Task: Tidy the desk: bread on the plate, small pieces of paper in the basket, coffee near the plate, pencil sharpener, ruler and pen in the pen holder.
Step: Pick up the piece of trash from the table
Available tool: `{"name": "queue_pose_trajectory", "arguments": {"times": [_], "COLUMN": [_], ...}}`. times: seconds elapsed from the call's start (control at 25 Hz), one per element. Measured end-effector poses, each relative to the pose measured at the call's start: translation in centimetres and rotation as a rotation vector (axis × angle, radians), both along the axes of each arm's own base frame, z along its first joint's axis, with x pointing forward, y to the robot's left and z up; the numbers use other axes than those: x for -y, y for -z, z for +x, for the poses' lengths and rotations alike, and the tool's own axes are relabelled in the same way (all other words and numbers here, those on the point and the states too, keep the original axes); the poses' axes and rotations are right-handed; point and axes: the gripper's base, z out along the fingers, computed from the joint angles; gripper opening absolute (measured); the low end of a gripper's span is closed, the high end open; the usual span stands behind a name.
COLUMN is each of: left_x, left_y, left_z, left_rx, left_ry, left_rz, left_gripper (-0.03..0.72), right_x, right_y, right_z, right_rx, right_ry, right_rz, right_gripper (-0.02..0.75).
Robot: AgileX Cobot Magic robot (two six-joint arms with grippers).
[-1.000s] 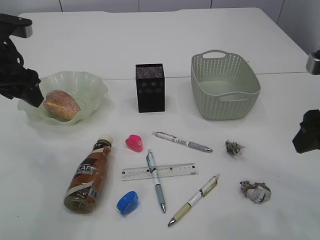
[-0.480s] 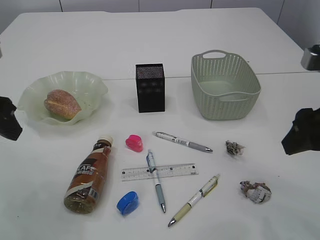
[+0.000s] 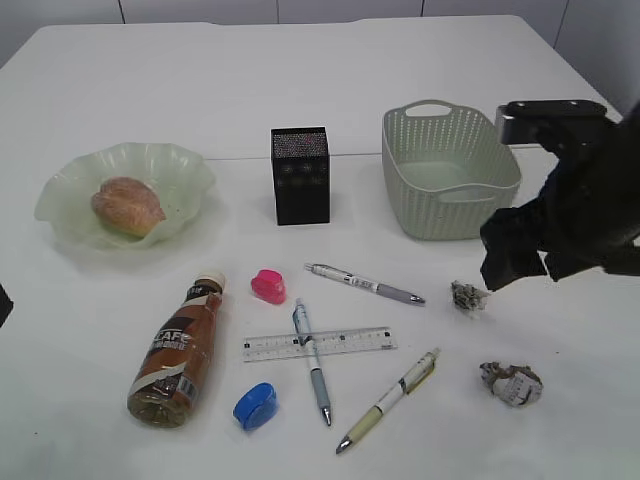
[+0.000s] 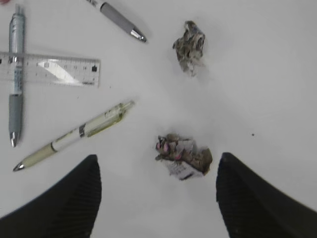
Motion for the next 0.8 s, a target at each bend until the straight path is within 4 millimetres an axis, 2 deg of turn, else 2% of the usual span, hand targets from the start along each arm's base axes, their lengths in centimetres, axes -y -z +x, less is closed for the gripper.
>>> {"name": "queue_pose_trajectory", "arguments": {"times": [0.12, 0.32, 0.48, 0.8], "left_x": [0.0, 0.0, 0.0, -0.1], "left_y": [0.0, 0.0, 0.0, 0.0], "left_z": [0.1, 0.3, 0.3, 0.3], "left_rx": [0.005, 0.023, 0.024, 0.027], "left_ry": [-0.008, -0.061, -0.069, -0.067], "left_rz": [-0.002, -0.015, -0.017, -0.005], "left_gripper": [0.406, 0.404, 0.403, 0.404], "right_x": [-0.3, -0.9, -1.3, -1.8], "right_y": [1.0, 3.9, 5.6, 7.8], "right_z": [2.1, 4.9, 6.2, 8.5], "right_rx": [-0.016, -0.083, -0.111, -0.128], "right_ry": [0.013, 0.033, 0.04, 0.069], "right_rz": [-0.036, -0.06, -0.072, -0.082], "right_gripper": [0.532, 0.531, 0.529, 0.513]}}
